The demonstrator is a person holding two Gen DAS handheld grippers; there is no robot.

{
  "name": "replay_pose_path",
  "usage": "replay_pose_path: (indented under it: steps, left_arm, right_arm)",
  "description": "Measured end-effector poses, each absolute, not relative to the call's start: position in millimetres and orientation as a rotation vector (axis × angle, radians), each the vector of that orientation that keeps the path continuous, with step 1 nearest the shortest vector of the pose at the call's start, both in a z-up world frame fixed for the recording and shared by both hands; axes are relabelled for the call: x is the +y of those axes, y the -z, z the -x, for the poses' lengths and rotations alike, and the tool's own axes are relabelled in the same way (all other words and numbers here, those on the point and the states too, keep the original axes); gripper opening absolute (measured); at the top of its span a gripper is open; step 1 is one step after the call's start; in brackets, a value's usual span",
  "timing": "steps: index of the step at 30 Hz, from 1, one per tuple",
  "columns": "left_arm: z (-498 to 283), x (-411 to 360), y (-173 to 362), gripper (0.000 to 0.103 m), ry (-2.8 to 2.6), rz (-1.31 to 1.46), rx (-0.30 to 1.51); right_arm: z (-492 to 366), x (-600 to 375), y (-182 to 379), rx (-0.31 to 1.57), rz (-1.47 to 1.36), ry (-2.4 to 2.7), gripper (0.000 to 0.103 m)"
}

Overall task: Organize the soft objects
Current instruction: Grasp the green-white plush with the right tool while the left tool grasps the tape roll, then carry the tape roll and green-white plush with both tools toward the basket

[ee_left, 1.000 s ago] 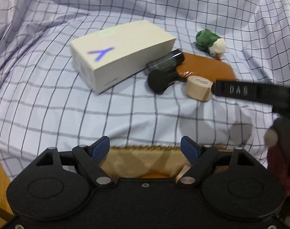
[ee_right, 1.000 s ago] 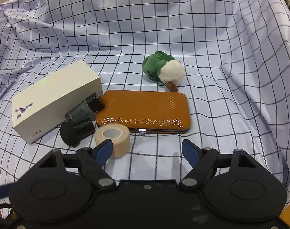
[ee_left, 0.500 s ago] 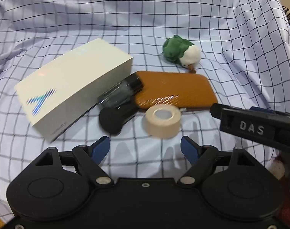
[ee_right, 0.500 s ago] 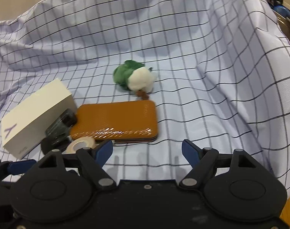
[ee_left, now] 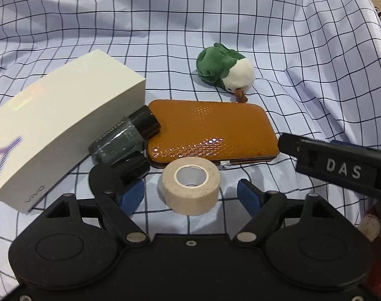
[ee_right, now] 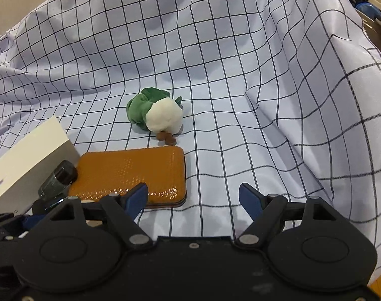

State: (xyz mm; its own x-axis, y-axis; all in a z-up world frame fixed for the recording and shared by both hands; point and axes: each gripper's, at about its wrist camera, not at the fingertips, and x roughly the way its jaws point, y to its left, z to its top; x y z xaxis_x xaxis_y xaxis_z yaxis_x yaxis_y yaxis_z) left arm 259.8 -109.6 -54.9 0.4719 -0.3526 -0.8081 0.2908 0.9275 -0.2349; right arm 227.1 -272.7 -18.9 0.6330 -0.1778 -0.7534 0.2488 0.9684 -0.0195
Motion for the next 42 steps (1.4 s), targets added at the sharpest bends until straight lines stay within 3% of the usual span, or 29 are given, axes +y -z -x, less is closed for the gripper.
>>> replay_pose_path:
  steps: [5,13,22,26,28,31,42]
  left_arm:
    - [-265,-114,60,0.072,0.421,0.081,1.021]
    - [-269,-111,61,0.059,0.436,0.098,1.008]
    - [-273,-106,64,0.048,0.442,0.139,1.008]
    - [-274,-104,64,0.048,0.447,0.149,1.011]
    - [-273,-104,64,0.048,0.445,0.149,1.01]
    - [-272,-105,64,0.048,0.443,0.141,1.005]
    - [-263,-109,58,0.048,0.458,0.127,0.987]
  right_arm:
    - [-243,-273,20,0.838,-0.077,0.234,0.08]
    - [-285,-269,18,0.801,-0.031,0.147,0.099]
    - [-349,-262,28,0.801,0.058,0.117,0.098]
    - [-369,-257,40,0.819,0.09,0.076,0.091]
    - [-377,-256,47,0.838,0.11,0.068,0.071]
    - [-383,-257,52,0.864,0.116,0.055,0.061]
    - [-351,-287,30,0.826,0.04,0.224,0.058]
